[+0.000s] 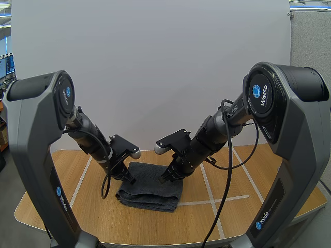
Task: Fold the towel
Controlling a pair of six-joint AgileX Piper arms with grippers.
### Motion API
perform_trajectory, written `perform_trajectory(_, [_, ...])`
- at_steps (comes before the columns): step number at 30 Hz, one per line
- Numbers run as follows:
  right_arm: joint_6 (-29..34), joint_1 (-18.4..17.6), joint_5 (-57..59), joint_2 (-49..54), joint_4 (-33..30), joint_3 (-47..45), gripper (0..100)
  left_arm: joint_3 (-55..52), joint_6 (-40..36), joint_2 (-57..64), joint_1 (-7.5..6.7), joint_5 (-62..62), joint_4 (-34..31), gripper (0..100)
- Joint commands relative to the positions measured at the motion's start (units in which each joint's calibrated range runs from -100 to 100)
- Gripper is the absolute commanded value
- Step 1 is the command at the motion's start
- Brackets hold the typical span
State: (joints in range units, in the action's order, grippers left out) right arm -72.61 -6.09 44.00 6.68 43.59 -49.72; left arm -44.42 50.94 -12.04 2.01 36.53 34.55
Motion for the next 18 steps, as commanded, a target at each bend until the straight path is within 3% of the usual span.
perform_trajectory(1, [-0.5, 0.5, -0.1, 0.3, -1.0, -0.2, 0, -0.2, 0.4, -1.9, -0.04, 4.1, 2.7, 0])
perform_trajectory(7, [-0.5, 2.6, 0.4, 0.3, -2.1, -0.2, 0, -0.2, 1.1, -2.2, -0.04, 16.2, 5.5, 0])
perform_trajectory(18, [-0.5, 5.0, 1.6, 3.3, -3.2, -0.2, 0, -1.8, 1.1, -0.3, -0.04, 18.5, 5.8, 0])
